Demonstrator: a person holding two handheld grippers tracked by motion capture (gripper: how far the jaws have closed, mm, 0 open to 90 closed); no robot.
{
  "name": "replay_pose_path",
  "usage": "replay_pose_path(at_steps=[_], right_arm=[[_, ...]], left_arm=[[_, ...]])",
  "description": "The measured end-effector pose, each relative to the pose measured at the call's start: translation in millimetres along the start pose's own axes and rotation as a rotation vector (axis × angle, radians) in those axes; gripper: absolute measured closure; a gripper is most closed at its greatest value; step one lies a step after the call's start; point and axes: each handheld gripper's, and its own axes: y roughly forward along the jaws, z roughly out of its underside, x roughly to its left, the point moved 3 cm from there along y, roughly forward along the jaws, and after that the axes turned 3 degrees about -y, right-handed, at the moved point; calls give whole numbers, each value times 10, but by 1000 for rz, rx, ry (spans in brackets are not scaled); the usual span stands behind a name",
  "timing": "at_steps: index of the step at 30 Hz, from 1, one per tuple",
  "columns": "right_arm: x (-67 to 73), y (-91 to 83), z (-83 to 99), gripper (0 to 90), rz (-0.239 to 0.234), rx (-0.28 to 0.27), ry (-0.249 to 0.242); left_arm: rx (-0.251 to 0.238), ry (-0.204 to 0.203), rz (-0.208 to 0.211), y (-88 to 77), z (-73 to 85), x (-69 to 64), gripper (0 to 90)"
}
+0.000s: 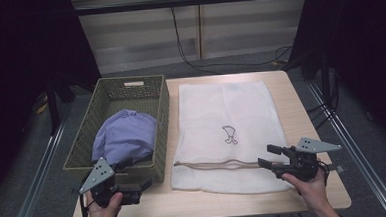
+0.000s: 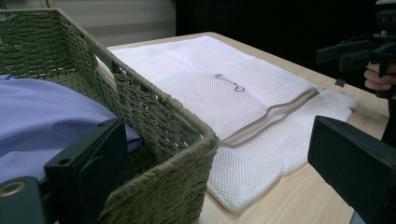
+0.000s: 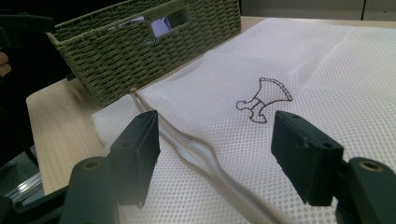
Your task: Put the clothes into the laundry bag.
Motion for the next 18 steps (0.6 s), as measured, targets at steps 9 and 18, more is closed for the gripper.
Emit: replay_pose_path(at_steps=[9,18], right_arm=[[4,52,9,367,-41,23,26],[34,105,16,444,-80,32,28]], left_arm=[[2,0,2,-5,-8,9,53],[-6,6,-11,-33,-12,17,54]])
